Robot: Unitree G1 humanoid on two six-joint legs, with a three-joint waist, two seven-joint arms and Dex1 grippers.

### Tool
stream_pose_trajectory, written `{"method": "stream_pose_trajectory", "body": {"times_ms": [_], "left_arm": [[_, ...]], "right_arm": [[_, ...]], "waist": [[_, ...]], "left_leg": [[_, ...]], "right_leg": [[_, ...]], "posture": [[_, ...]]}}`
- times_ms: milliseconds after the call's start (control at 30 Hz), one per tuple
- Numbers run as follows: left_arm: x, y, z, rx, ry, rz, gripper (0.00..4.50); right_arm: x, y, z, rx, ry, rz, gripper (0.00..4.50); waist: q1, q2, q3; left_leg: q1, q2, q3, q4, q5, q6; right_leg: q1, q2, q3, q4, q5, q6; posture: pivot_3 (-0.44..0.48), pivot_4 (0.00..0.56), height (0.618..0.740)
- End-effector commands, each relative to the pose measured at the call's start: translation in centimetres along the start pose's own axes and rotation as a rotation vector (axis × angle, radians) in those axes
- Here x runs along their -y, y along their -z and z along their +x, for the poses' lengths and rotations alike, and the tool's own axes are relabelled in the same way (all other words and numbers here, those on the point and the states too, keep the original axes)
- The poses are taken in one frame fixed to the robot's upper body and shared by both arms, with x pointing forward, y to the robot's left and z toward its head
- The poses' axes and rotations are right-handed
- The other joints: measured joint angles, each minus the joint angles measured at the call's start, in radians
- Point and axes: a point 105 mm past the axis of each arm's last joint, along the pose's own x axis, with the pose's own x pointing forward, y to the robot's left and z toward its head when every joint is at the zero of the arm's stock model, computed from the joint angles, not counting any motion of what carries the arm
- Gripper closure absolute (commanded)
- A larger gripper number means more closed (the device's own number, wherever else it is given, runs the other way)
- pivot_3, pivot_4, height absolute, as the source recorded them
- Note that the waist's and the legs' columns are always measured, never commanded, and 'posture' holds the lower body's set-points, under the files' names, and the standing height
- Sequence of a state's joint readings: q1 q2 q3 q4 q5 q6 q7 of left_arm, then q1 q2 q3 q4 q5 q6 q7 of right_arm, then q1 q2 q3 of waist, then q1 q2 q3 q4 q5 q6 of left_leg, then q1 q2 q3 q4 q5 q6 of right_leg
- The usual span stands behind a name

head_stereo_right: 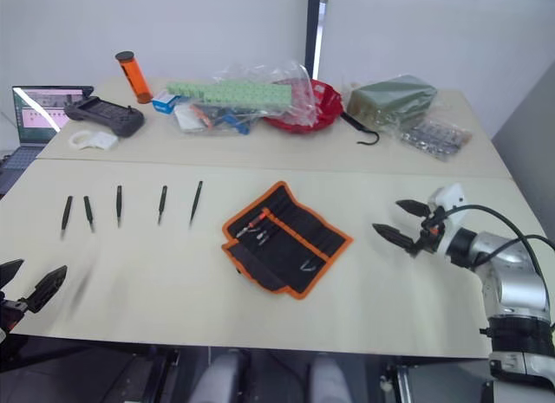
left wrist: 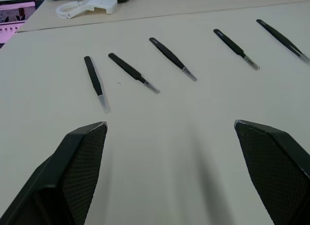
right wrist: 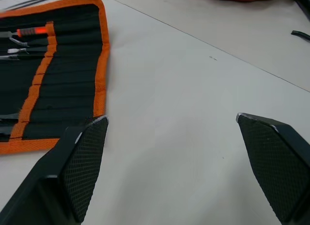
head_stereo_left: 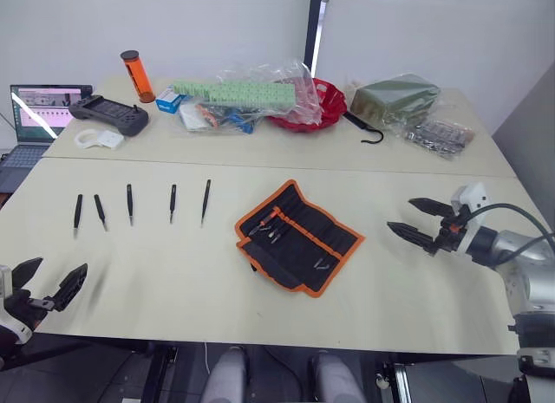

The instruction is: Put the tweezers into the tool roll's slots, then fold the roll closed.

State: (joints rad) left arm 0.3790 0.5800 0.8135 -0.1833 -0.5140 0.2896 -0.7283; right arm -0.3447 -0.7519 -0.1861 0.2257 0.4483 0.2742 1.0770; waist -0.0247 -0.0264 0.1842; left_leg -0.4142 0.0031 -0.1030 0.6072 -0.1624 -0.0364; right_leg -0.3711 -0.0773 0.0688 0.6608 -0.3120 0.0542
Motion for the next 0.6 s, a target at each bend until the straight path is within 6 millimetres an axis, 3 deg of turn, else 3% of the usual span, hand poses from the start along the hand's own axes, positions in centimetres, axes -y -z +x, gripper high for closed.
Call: {"method": "stream_pose_trajectory", "body": {"times_ms": [33, 300, 600], "left_arm": [[-0.4, -1.1, -1.3, 0.05, -0.073, 0.012, 0.02], [0.7, -0.2, -4.6, 0.058, -0.218, -0.043, 0.02], [0.6, 1.1, -8.7, 0.078, -0.437, -0.117, 0.02]], "right_arm": [[-2.5, -4.4, 2.0, 0.072, -0.177, -0.043, 0.0], [-7.8, -10.9, 6.7, 0.126, -0.492, -0.147, 0.0], [-11.6, -14.1, 8.1, 0.154, -0.714, -0.223, 0.0]], "waist": [[-0.013, 0.0, 0.0], [-0.016, -0.001, 0.0], [0.001, -0.002, 0.001]], "left_leg": [[0.0, 0.001, 0.001, 0.0, 0.0, 0.0], [-0.001, 0.001, 0.001, -0.001, 0.0, 0.0], [-0.002, 0.001, 0.001, 0.0, -0.001, -0.001]], "right_leg": [[0.0, 0.0, 0.0, 0.0, 0.0, 0.0], [-0.001, 0.0, 0.0, -0.002, 0.0, -0.001], [-0.001, 0.0, 0.0, -0.005, 0.001, 0.0]], "posture": [[0.0, 0.15, 0.74], [0.0, 0.15, 0.74], [0.0, 0.15, 0.74]]}}
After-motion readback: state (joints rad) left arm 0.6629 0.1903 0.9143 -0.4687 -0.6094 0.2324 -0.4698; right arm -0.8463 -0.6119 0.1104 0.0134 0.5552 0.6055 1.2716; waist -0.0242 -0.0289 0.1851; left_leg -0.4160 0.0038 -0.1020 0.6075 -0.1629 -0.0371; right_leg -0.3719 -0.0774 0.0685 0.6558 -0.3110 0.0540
